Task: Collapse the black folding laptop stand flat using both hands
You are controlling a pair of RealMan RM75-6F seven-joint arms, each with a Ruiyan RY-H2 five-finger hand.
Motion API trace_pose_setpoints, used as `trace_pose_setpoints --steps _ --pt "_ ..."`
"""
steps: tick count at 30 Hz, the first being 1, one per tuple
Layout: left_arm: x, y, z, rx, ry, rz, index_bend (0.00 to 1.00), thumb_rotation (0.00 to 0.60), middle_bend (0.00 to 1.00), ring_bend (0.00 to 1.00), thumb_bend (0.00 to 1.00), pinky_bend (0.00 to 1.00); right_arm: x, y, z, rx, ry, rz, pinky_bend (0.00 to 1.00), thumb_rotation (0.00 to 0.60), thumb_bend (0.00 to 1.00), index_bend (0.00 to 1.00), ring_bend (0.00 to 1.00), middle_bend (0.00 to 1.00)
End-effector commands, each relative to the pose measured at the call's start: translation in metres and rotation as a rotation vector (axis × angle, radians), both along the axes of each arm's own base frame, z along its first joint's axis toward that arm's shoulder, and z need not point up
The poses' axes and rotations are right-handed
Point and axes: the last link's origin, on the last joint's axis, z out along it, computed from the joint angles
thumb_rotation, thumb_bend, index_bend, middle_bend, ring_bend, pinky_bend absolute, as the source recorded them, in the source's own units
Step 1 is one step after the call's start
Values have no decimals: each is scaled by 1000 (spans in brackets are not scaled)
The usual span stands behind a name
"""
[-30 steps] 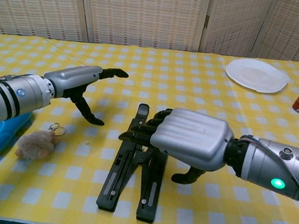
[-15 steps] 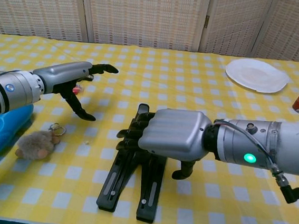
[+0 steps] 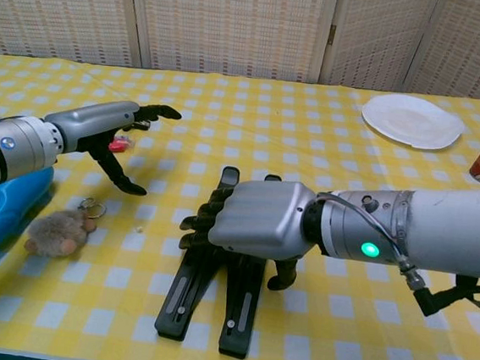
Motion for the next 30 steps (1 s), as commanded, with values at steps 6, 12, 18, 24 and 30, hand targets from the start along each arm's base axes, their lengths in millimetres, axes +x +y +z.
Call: trace_pose_setpoints --steps 6,12,18,24,30 --pt "-4 1 2 7 -2 9 14 600 53 25 113 0 9 -1 -7 16 28 -4 52 600 273 0 45 41" --pt "-6 1 3 9 -5 14 14 600 52 23 112 0 16 -3 -9 20 31 -15 52 600 274 0 60 127" --pt "-7 0 4 12 -10 16 14 600 52 23 112 0 20 -5 -10 10 15 -19 52 600 273 121 101 239" --pt "-9 1 6 17 -15 17 14 600 52 23 112 0 21 -7 -3 -4 -32 -6 65 600 274 318 183 348" --pt "-7 0 5 15 -18 14 14 600 52 23 113 0 19 -8 -1 -12 -74 12 78 600 274 444 236 431"
